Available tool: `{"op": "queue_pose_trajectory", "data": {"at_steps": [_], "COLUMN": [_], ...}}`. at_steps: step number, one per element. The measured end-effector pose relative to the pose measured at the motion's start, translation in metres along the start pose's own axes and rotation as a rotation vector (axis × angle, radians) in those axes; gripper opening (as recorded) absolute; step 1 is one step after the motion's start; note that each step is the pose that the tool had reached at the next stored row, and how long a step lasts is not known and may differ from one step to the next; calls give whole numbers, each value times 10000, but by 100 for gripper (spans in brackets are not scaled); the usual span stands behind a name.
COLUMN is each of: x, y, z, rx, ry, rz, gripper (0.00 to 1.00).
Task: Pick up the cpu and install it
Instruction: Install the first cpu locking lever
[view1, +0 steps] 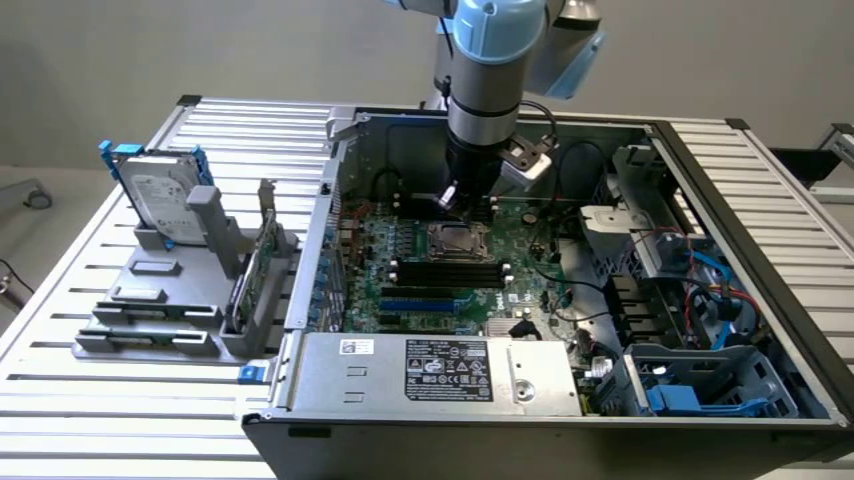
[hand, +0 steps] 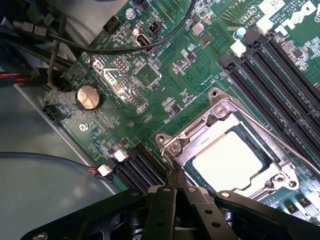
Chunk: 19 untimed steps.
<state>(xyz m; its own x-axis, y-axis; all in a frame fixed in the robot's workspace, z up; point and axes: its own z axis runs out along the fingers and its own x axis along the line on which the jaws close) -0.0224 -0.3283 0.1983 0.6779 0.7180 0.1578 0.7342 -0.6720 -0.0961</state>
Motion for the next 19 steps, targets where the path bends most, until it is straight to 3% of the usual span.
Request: {"op": "queue_pose_trajectory", "data": {"at_steps": [10, 19], "x": [1, 2], "y": [3, 3], "z": [3, 8], "rx": [15, 96], "ry": [16, 105], "rz": [1, 5], "gripper": [11, 11]}}
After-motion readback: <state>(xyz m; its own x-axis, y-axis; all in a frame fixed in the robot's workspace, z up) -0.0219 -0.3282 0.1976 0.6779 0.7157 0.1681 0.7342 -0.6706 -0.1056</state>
